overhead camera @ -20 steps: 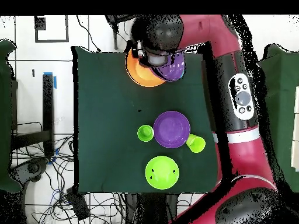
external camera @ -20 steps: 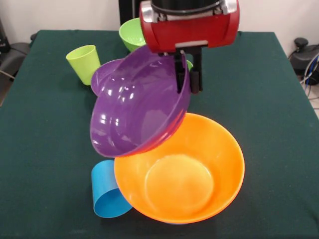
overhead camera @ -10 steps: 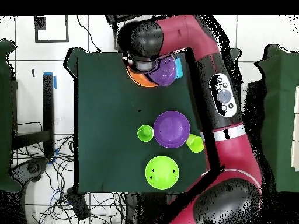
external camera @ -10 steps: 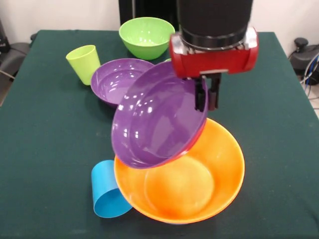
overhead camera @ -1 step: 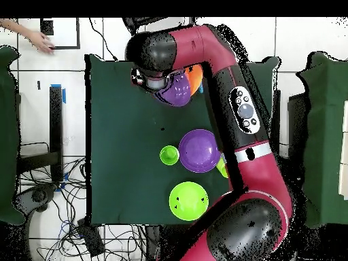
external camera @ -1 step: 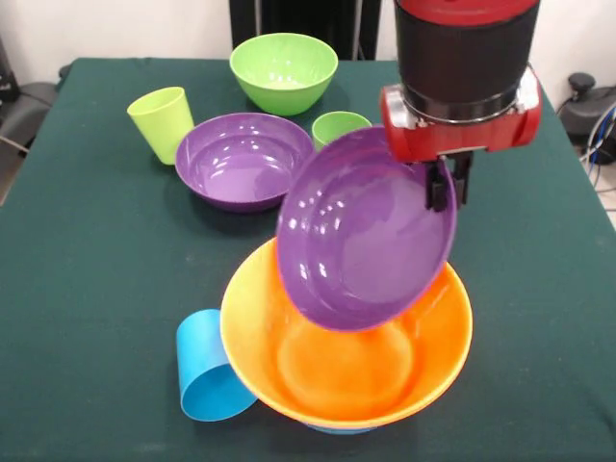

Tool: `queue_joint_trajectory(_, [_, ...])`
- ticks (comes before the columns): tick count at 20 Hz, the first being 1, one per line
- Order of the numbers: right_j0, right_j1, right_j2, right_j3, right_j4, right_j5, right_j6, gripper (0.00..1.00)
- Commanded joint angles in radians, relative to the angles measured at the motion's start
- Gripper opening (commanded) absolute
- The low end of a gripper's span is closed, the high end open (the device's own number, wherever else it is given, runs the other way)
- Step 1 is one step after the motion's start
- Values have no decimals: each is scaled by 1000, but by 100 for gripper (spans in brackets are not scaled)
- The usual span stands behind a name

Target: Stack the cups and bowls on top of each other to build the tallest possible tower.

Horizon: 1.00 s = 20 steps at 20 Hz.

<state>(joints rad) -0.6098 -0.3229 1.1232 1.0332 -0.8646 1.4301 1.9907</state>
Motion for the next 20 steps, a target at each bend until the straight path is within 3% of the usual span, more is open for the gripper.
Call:
queue_joint_trajectory(1, [67, 12, -200, -85, -7, -23, 235, 0])
queue_joint_trajectory(5, [129, -36, -288, -124, -93, 14, 199, 0])
queue_joint_trajectory(16, [183, -47, -380, -202, -33, 43, 147, 0])
queue_joint_trajectory(20, [208, -45, -398, -260, -43, 73, 98, 0])
